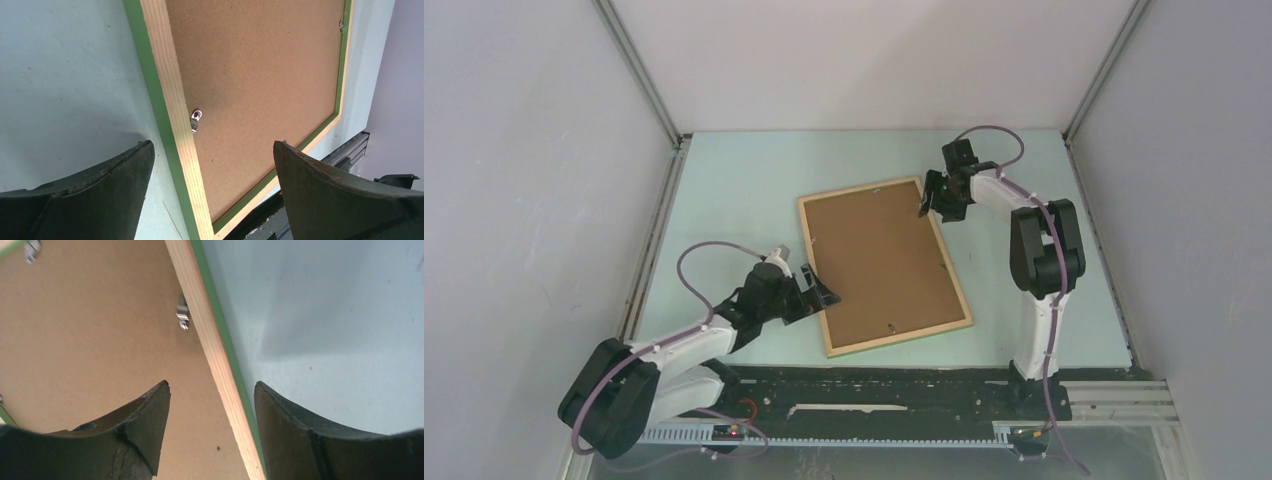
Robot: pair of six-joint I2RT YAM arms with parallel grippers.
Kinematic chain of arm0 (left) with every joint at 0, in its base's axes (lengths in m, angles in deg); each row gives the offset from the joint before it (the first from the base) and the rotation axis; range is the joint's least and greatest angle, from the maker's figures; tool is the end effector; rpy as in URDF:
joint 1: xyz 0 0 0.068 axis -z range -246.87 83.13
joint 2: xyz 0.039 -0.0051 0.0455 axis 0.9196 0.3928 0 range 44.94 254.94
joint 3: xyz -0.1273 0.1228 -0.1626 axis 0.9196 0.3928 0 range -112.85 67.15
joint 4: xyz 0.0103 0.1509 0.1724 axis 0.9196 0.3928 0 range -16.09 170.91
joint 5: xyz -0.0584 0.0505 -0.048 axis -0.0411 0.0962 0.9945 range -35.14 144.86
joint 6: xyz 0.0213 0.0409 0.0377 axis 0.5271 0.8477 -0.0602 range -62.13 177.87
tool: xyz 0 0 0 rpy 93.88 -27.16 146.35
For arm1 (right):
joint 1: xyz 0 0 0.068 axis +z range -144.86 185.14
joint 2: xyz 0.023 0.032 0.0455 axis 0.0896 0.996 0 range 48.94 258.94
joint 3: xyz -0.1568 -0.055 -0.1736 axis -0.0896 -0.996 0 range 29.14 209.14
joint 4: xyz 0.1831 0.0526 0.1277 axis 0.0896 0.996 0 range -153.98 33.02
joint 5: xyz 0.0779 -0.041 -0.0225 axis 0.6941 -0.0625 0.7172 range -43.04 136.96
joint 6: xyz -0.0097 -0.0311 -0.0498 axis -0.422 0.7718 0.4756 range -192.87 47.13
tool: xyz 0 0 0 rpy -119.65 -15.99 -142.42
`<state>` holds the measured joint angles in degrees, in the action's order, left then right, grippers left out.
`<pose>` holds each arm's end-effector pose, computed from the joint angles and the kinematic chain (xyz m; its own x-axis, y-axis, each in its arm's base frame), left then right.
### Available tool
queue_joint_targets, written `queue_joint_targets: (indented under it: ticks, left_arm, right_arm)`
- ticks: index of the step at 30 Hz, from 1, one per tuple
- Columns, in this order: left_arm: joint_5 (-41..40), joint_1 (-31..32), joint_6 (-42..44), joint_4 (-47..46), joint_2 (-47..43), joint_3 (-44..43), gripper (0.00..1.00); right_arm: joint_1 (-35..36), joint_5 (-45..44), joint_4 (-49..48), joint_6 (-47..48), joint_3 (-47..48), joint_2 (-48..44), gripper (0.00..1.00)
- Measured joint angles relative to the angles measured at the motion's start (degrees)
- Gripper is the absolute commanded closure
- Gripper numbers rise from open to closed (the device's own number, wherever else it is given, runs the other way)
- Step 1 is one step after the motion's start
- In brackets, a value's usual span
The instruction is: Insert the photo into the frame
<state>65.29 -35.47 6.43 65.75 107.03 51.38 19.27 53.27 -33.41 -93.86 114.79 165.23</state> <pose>0.1604 -0.1073 0.1339 -0.8244 -0.3978 -0.4027 -0.0172 0.7287 -0.6846 0.3771 0.0999 0.1615 -0.8987 0.1410 -0.4152 0.0301 0.9645 0.2624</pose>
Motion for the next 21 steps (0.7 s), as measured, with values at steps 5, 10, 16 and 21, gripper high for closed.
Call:
queue_joint_targets:
  ticks: [5,10,16,21]
  left_arm:
    - [-0.1,0.0,0.2,0.4,-0.2,0.1,0.00]
    - [2.4,0.0,0.2,-3.5,2.6,0.1,0.00]
    - [4.1,2.0,-1.0,-6.2,4.3,0.1,0.00]
    - [3.6,9.2,-2.2,-5.8,3.9,0.0,0.00]
  right_arm:
    - [0.2,-0.3,1.7,0.0,4.8,2.3,0.29]
    - [0.4,3.1,2.6,-0.2,4.4,2.3,0.29]
    - [0.4,2.9,2.5,-0.1,4.9,3.3,0.29]
    - [1.0,4.4,3.5,0.1,9.8,6.6,0.29]
